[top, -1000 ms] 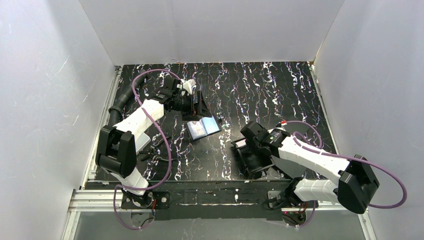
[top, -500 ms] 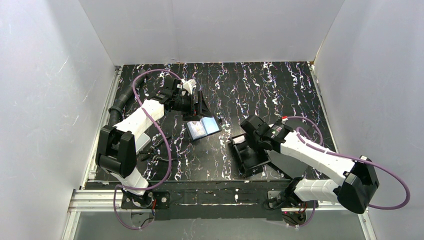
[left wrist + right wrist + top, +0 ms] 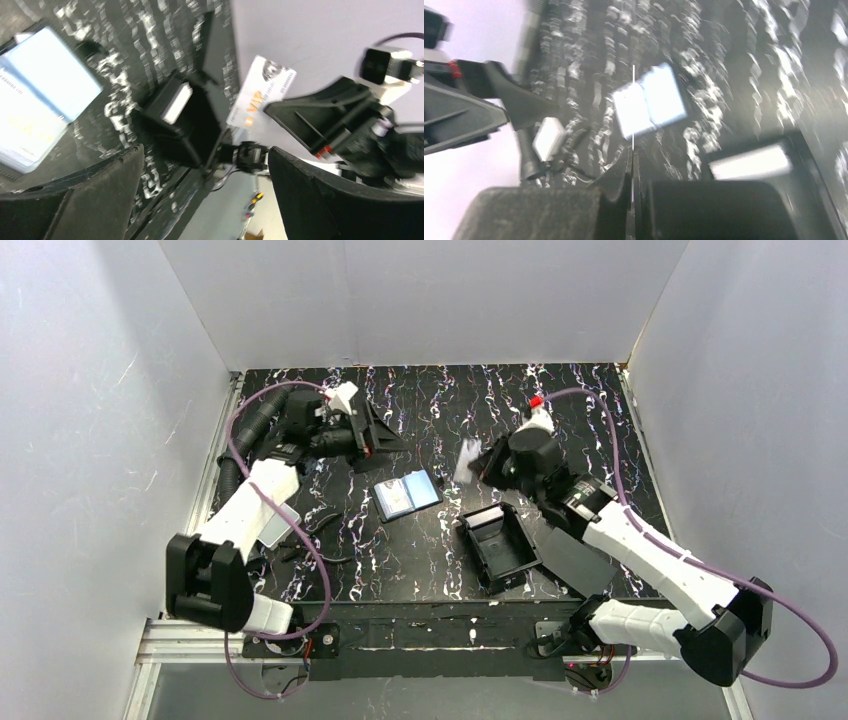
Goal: Put the credit cards into the card holder
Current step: Pick up the credit card from the storage box, then insert the credit card into the card holder.
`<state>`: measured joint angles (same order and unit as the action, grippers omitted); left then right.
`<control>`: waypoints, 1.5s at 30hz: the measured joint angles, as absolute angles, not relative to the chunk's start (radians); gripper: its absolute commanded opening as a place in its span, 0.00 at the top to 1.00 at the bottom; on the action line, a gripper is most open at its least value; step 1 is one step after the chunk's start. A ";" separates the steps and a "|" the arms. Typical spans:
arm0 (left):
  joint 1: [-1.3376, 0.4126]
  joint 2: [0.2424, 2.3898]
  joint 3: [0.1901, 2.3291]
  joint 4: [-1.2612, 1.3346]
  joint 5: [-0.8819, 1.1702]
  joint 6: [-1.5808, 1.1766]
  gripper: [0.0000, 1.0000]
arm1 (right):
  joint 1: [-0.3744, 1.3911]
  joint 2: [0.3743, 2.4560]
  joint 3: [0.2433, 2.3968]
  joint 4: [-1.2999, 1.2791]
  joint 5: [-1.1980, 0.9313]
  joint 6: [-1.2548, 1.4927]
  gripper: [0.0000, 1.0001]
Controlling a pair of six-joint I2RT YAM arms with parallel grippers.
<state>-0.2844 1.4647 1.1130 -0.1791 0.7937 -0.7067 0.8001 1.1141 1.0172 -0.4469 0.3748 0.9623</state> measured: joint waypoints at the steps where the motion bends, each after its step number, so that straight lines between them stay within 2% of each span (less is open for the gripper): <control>1: -0.268 1.430 1.092 -0.131 0.817 -0.751 0.06 | 0.766 1.111 1.017 -0.350 0.287 0.870 0.99; 5: -0.236 1.317 1.039 0.039 0.881 -0.891 0.06 | 0.639 1.163 1.004 -0.018 -0.033 0.702 0.99; 10: -0.243 1.245 0.971 0.149 0.902 -1.003 0.07 | 0.549 1.325 0.968 0.376 -0.410 0.775 0.99; 14: -0.243 1.222 0.921 0.229 0.904 -1.089 0.23 | 0.523 1.464 0.953 0.668 -0.624 0.964 0.99; 20: -0.243 1.223 0.911 0.316 0.900 -1.170 0.52 | 0.521 1.568 0.950 0.968 -0.779 1.200 0.99; 23: -0.243 1.222 0.909 0.340 0.890 -1.186 0.58 | 0.521 1.607 0.950 1.081 -0.830 1.290 0.99; 31: -0.243 1.225 0.909 0.367 0.857 -1.188 0.87 | 0.521 1.659 0.953 1.175 -0.886 1.386 0.99; 34: -0.243 1.244 0.909 0.373 0.854 -1.181 0.92 | 0.521 1.684 0.962 1.182 -0.896 1.398 0.99; 35: -0.244 1.258 0.909 0.376 0.854 -1.177 0.96 | 0.521 1.698 0.967 1.190 -0.898 1.410 0.99; 36: -0.244 1.272 0.909 0.378 0.854 -1.174 1.00 | 0.521 1.714 0.971 1.198 -0.898 1.420 0.93; 38: -0.244 1.300 0.909 0.380 0.853 -1.166 1.00 | 0.521 1.752 0.973 1.216 -0.899 1.443 0.77; 41: -0.245 1.324 0.910 0.353 0.831 -1.126 1.00 | 0.510 1.800 0.975 1.196 -0.902 1.445 0.45; 42: -0.245 1.325 0.916 0.298 0.810 -1.090 1.00 | 0.505 1.802 0.980 1.142 -0.900 1.402 0.37; 43: -0.247 1.326 0.932 0.228 0.779 -1.043 1.00 | 0.501 1.799 0.999 1.025 -0.889 1.322 0.31; 45: -0.252 1.338 0.984 0.068 0.698 -0.939 1.00 | 0.495 1.797 1.080 0.713 -0.816 1.102 0.27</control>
<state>-0.2523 1.3376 0.9840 0.0685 0.6983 -0.9394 0.4946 1.7973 1.0798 0.7128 -0.8162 1.1019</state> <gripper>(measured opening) 0.010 0.664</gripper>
